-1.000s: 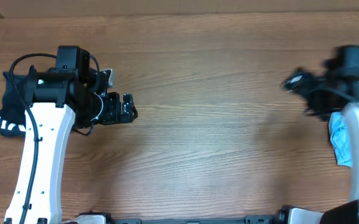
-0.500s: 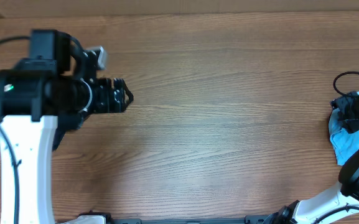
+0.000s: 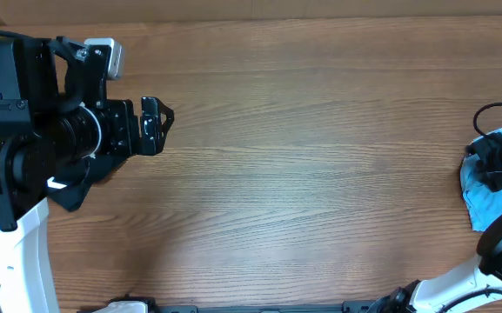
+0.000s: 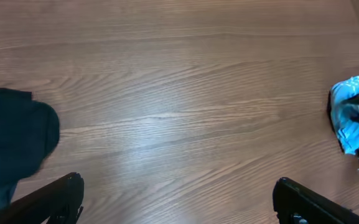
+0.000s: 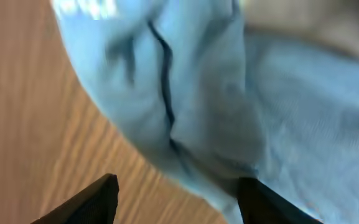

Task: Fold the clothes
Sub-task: 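Reach the right gripper to the light-blue T-shirt and grasp it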

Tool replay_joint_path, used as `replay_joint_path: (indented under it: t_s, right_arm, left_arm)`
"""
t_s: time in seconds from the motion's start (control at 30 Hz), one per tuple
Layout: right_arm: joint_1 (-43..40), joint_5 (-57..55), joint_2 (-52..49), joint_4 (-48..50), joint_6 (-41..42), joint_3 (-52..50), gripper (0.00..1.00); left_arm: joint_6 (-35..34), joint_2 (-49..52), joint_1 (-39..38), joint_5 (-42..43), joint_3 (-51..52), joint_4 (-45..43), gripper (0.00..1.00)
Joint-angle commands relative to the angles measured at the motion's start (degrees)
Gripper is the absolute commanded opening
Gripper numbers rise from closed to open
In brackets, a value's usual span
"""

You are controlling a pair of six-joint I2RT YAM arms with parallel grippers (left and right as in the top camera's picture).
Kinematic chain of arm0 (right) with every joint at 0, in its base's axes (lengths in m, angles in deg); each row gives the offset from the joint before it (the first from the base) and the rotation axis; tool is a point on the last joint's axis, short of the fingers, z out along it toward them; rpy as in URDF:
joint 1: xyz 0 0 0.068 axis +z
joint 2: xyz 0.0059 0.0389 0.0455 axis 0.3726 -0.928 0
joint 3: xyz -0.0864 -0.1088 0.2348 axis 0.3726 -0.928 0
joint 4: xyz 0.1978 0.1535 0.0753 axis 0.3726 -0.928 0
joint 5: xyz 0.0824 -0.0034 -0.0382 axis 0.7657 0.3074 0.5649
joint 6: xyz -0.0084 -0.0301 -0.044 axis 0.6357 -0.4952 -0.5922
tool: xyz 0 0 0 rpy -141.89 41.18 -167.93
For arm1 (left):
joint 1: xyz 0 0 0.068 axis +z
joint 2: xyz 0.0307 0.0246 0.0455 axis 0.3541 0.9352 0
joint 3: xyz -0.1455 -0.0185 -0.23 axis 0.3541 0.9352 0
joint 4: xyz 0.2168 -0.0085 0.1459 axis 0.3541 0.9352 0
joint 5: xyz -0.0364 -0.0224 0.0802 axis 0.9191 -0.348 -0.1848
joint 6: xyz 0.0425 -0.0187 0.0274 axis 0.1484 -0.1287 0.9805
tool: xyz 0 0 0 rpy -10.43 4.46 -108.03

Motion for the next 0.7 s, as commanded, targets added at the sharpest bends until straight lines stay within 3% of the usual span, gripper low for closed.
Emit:
replay_joint_path:
  t_s: [0.0, 0.17, 0.2, 0.23, 0.3, 0.43, 0.53, 0.67]
  right_arm:
    - [-0.55, 5.09, 0.79, 1.90, -5.11, 0.87, 0.66]
    - [-0.55, -5.16, 0.76, -0.72, 1.46, -0.35, 0.72]
    - [-0.55, -2.93, 0.76, -0.17, 1.25, -0.33, 0.72]
    - [-0.55, 12.46, 0.79, 3.41, -9.66, -0.26, 0.71]
    - [-0.55, 22.34, 0.79, 4.87, -15.56, -0.26, 0.71]
    - [-0.98, 15.15, 0.79, 3.80, -11.65, -0.26, 0.74]
    - [-3.30, 21.07, 0.90, 4.31, -13.90, -0.26, 0.73]
    - [-6.91, 19.91, 2.16, 3.56, -10.73, -0.26, 0.74]
  left_arm:
    - [1.73, 0.24, 0.26, -2.03, -0.81, -0.26, 1.00]
    - [1.70, 1.22, 0.26, -2.03, -0.76, -0.33, 1.00]
    - [1.70, 1.36, 0.26, -2.01, -0.76, -0.33, 1.00]
    - [1.73, 1.66, 0.26, -2.03, -0.74, -0.33, 1.00]
    - [1.73, 1.99, 0.26, -2.03, -0.74, -0.33, 1.00]
    - [1.70, 2.38, 0.26, -2.03, -0.74, -0.28, 1.00]
    - [2.01, 2.45, 0.26, -2.03, -0.74, -0.28, 1.00]
    - [2.86, 2.49, 0.26, -2.05, -0.74, -0.35, 1.00]
